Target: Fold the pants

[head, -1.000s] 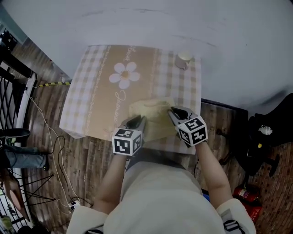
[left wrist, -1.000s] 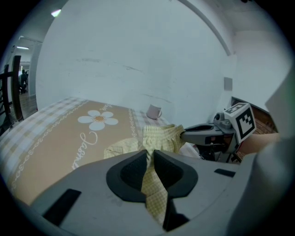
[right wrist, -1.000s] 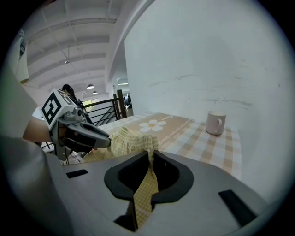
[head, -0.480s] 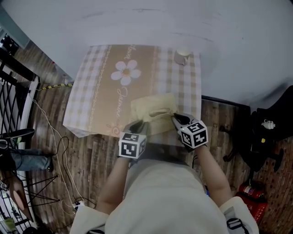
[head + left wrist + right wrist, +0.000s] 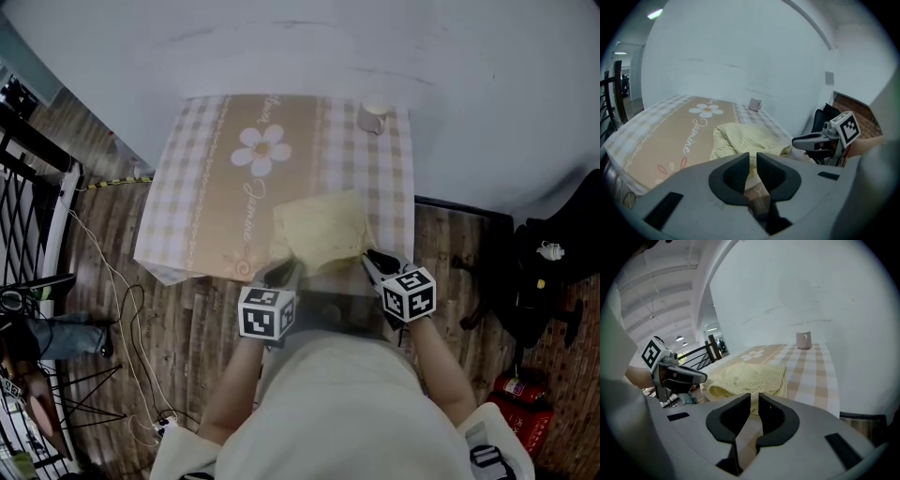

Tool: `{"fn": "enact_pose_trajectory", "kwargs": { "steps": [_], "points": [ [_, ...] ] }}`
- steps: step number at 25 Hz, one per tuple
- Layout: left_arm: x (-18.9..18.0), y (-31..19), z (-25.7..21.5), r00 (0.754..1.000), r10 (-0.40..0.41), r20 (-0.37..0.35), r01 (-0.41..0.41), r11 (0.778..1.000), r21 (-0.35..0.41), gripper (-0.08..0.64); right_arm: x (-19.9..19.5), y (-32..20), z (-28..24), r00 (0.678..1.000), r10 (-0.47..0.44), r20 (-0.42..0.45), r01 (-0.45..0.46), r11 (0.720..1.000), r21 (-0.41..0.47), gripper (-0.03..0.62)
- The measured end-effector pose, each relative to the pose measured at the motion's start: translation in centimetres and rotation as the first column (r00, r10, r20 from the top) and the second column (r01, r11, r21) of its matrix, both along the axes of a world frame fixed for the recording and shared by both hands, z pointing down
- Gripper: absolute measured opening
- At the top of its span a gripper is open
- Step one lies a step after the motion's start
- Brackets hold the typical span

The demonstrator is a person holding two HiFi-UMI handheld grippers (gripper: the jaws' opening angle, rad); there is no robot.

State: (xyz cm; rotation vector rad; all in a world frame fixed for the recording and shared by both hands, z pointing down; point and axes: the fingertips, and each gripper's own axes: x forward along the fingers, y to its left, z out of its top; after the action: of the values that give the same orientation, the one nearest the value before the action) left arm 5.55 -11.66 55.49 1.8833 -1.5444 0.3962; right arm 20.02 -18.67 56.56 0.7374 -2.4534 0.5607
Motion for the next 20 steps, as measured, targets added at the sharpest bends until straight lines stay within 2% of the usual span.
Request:
{"fn": "enact_pose_trajectory", "kwargs": {
  "steps": [9,14,20],
  "points": [
    [-1.3,2.0,-2.0,1.000,0.018,0.022,-0.019,0.999,0.041,0.031,-2.0,2.5,-4.1,0.991,0.084,0.106,-0.091,0.994,0.064,0.031],
    [-2.7,4.4,-4.2,1.000,0.004,0.012,-0.005,0.995,0.095,0.026,-4.3,6.1,-7.3,0.986,0.082,0.145,-0.100,0.988,0.114,0.029],
    [-4.1,7.9,-6.7,1.000,0.016,0.010,-0.017,0.989,0.150,0.021,-6.3,10.4,-10.2,0.972,0.121,0.200,-0.155,0.975,0.160,0.014]
  ]
}}
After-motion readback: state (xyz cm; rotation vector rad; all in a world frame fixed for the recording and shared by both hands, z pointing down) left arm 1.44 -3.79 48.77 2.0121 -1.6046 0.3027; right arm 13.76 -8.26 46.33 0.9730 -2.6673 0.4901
